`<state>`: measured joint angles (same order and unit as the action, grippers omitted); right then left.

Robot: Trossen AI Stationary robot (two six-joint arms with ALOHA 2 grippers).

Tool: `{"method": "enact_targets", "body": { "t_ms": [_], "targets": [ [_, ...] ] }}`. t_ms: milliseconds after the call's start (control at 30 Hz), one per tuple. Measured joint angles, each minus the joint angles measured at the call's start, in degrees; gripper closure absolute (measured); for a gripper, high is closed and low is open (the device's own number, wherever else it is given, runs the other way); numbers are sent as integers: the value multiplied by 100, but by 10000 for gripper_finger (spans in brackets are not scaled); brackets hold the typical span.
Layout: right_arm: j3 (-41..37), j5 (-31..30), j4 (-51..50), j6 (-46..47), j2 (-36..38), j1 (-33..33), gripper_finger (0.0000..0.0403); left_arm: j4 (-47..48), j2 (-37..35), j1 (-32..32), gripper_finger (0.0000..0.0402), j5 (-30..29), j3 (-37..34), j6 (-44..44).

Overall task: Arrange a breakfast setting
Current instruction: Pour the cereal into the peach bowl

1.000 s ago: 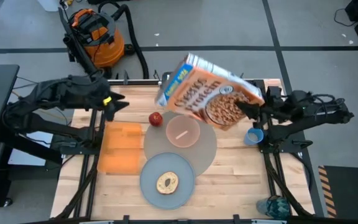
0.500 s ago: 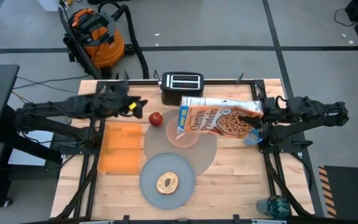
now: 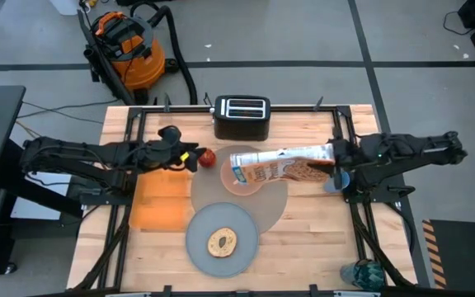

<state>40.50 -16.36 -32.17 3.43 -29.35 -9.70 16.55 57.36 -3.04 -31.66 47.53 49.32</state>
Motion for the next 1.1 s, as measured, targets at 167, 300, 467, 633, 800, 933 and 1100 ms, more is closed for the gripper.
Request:
{"method": "enact_targets", "body": {
  "t_ms": [167, 300, 467, 633, 800, 933, 1100],
  "targets": [
    [521, 2, -275, -480, -633, 162, 199, -13, 0, -45, 182, 2, -9, -86],
    [991, 62, -525, -881, -1107, 279, 199, -11, 0, -49, 182, 67, -9, -224],
    [1476, 251, -783, -1313, -1583, 437, 199, -68, 0, -49, 182, 409, -9, -410],
    [1931, 434, -1074, -1641, -2059, 554, 199, -467, -40, -47, 182, 516, -7, -820],
    [2319, 445, -1392, -1953, -2451, 605, 199, -588, -115, -47, 182, 518, -7, -1100],
    [2574, 452, -1529, -2154, -2679, 611, 199, -573, -167, -47, 182, 518, -7, -1125],
    [2884, 486, -1558, -2494, -3000, 611, 199, -595, -195, -47, 182, 518, -5, -1147]
  ]
}}
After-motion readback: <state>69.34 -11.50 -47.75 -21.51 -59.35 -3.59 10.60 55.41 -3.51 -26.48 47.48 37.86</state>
